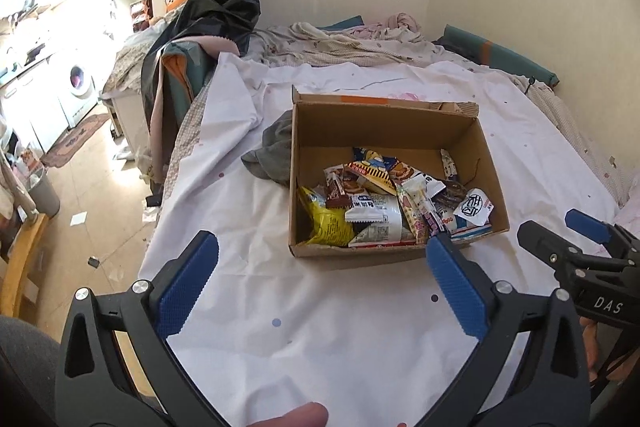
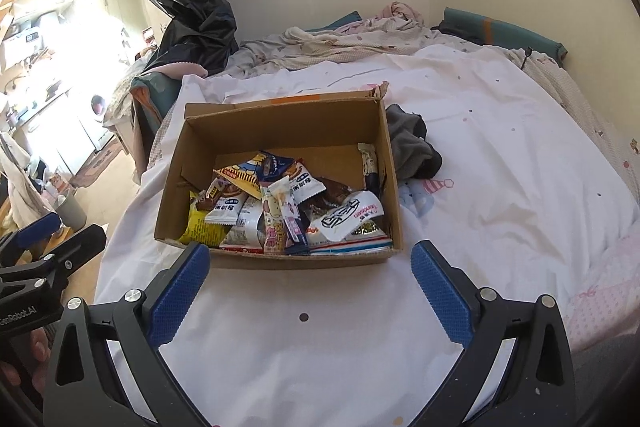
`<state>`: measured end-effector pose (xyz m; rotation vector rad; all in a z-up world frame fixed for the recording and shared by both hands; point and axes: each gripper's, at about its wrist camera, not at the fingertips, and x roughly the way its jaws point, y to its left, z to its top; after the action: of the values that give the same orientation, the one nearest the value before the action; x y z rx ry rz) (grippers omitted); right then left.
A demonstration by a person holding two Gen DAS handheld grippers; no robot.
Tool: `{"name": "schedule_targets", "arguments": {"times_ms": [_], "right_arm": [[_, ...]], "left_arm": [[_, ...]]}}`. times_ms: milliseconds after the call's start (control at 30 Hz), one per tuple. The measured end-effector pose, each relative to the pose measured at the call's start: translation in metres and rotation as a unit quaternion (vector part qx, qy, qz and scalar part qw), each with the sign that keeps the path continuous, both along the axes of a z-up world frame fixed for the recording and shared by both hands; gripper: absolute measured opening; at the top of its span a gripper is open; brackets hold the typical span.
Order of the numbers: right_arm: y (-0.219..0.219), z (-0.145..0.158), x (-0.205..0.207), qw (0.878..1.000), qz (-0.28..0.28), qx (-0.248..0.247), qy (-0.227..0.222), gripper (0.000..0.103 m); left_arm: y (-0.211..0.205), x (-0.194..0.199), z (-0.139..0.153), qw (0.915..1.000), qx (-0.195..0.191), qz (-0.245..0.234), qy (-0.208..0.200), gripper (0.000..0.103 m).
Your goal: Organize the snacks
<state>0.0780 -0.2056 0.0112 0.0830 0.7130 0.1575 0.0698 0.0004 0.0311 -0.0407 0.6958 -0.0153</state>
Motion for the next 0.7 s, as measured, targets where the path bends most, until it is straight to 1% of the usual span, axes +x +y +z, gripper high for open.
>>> {"name": "schedule_targets", "arguments": {"times_ms": [100, 700], "right_arm": [[0.0018, 0.0011, -0.0010, 1.000, 0.000, -0.007, -0.007, 0.103], [0.0005, -0.0024, 0.0010, 1.000, -0.001, -0.006, 0.000, 0.103]], "left_arm": [[-0.0009, -0.0016, -0.0004, 1.0000, -0.001, -0.001, 0.002, 0.103], [-0.0016, -0.0004, -0.0033, 1.0000, -0.006, 0.001, 0.006, 0.103]]}}
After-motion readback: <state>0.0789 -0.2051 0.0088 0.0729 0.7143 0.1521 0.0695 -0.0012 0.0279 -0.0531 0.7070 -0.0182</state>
